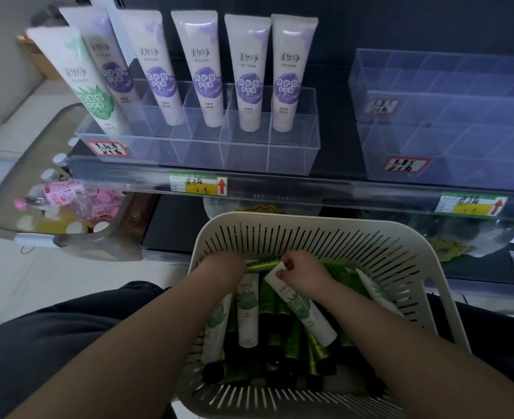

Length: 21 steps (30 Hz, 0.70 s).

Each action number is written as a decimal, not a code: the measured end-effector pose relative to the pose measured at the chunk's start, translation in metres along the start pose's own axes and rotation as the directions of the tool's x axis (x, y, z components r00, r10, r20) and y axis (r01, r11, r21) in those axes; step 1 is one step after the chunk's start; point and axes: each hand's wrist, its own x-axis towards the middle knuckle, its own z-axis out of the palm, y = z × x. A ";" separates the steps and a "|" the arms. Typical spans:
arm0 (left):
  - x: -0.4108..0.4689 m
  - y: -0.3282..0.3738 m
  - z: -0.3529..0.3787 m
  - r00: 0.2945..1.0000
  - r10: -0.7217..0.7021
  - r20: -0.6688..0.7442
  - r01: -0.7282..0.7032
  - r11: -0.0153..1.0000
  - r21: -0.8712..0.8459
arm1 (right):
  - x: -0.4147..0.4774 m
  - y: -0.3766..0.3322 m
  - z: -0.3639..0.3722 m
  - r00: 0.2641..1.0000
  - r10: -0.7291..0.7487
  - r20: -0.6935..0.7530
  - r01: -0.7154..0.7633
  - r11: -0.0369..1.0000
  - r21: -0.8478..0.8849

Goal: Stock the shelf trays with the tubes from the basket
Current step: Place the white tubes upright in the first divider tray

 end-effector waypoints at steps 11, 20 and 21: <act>-0.031 -0.011 -0.024 0.990 0.114 -0.087 -0.124 0.985 -0.123 | -0.035 -0.006 -0.031 0.998 -0.059 -0.023 0.060 0.995 0.078; -0.074 -0.019 -0.038 0.949 0.107 -0.298 -0.188 0.947 -0.260 | -0.064 -0.029 -0.057 0.989 -0.106 -0.101 0.124 0.973 0.195; -0.079 -0.020 -0.040 0.940 0.100 -0.326 -0.198 0.939 -0.281 | -0.067 -0.034 -0.061 0.988 -0.110 -0.109 0.131 0.970 0.206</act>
